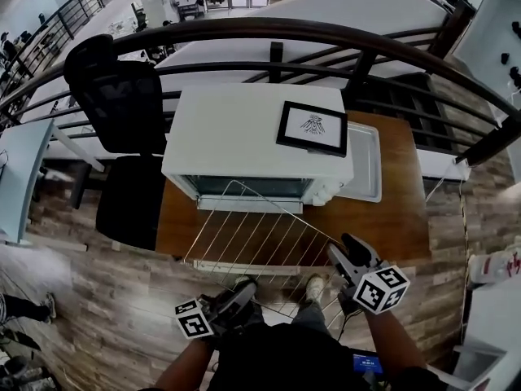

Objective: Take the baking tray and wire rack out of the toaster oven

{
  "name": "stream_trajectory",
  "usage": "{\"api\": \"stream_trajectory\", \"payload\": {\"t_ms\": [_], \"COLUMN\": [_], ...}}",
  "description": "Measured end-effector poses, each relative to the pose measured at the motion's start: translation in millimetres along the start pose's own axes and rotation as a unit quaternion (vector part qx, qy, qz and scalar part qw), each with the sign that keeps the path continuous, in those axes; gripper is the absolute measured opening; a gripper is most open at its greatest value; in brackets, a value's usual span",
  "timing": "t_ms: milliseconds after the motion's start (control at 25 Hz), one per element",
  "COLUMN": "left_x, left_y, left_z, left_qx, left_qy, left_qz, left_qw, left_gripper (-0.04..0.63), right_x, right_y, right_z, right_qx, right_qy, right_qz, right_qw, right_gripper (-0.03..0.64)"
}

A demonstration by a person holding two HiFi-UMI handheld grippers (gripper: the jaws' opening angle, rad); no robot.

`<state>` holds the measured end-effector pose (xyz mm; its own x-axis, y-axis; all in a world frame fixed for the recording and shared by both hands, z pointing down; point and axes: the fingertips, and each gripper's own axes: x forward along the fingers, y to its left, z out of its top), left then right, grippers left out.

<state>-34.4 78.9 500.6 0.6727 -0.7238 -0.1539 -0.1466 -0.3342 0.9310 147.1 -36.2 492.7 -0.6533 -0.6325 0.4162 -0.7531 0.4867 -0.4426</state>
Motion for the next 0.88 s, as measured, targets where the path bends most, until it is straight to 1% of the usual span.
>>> {"api": "stream_trajectory", "payload": {"t_ms": [160, 280, 360, 480, 680, 760, 880], "left_x": [29, 44, 59, 89, 134, 150, 173], "left_y": [-6, -7, -7, -7, 5, 9, 8], "left_z": [-36, -58, -76, -108, -152, -170, -199], "left_qx": [-0.019, -0.029, -0.031, -0.030, -0.017, -0.016, -0.007], "left_qy": [0.003, 0.011, 0.017, 0.027, 0.054, 0.071, 0.113], "left_qz": [-0.005, -0.009, -0.009, -0.003, 0.028, 0.040, 0.046], "left_qw": [0.9998, 0.9995, 0.9993, 0.9992, 0.9980, 0.9966, 0.9926], "left_gripper": [0.008, 0.008, 0.008, 0.008, 0.008, 0.008, 0.008], "right_x": [-31, -48, -63, -91, -127, -141, -156], "right_y": [-34, -57, -74, -109, -163, -181, -204], "right_z": [-9, -9, -11, -14, -12, -11, -11], "right_qx": [0.058, 0.082, 0.078, 0.056, 0.070, 0.070, 0.073], "right_qy": [0.006, -0.001, 0.001, 0.010, 0.004, 0.001, -0.003], "right_qz": [0.014, 0.012, 0.006, -0.005, -0.019, -0.027, -0.038], "right_qw": [0.998, 0.997, 0.997, 0.998, 0.997, 0.997, 0.997], "right_gripper": [0.210, 0.176, 0.172, 0.170, 0.163, 0.156, 0.144]}}
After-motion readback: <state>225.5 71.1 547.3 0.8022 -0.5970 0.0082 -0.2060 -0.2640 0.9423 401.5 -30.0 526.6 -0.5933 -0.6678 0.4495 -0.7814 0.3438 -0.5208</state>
